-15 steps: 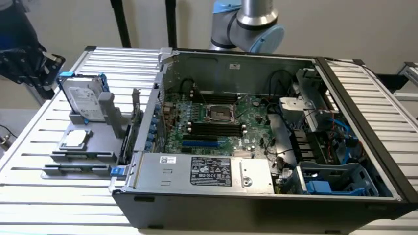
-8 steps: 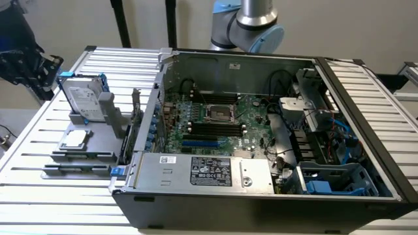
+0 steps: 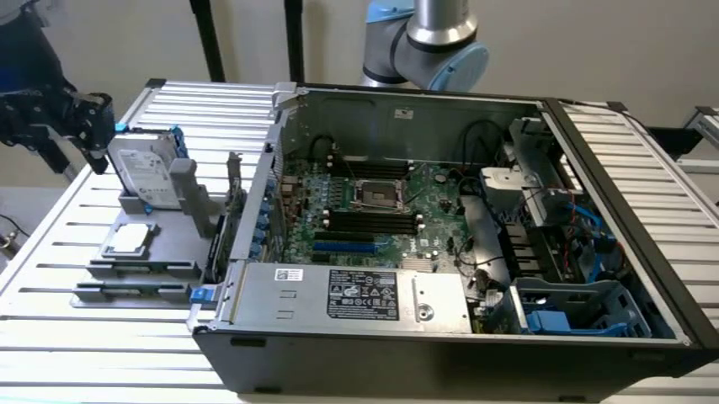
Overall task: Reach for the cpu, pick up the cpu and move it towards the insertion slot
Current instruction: 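Pick up the cpu and move it towards the insertion slot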
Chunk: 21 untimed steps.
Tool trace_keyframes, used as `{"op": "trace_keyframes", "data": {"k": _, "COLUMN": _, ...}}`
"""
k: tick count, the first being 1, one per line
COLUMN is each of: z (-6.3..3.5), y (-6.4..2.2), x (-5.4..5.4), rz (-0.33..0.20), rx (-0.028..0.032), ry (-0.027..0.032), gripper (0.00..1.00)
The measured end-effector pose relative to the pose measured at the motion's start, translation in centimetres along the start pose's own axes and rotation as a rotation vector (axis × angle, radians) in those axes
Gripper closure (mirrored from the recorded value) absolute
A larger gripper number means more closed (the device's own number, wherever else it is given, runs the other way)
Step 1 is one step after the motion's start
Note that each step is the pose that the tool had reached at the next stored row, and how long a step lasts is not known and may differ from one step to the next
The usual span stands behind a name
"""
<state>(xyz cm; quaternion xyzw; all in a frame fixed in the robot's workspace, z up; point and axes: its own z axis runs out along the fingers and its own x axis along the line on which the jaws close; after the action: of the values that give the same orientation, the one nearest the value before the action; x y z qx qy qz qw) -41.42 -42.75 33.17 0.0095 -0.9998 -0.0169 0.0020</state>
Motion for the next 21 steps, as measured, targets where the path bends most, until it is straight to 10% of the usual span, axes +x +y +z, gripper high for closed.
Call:
{"op": "trace_keyframes", "data": {"k": 7, "z": 1.16, "y": -0.04, "x": -0.1, "rz": 0.000, "rx": -0.0015, "ry": 0.0002, "gripper": 0.23}}
{"op": "trace_keyframes", "data": {"k": 21, "z": 3.68, "y": -0.16, "x": -0.3, "rz": -0.002, "rx": -0.0019, "ry": 0.0003, "gripper": 0.23}}
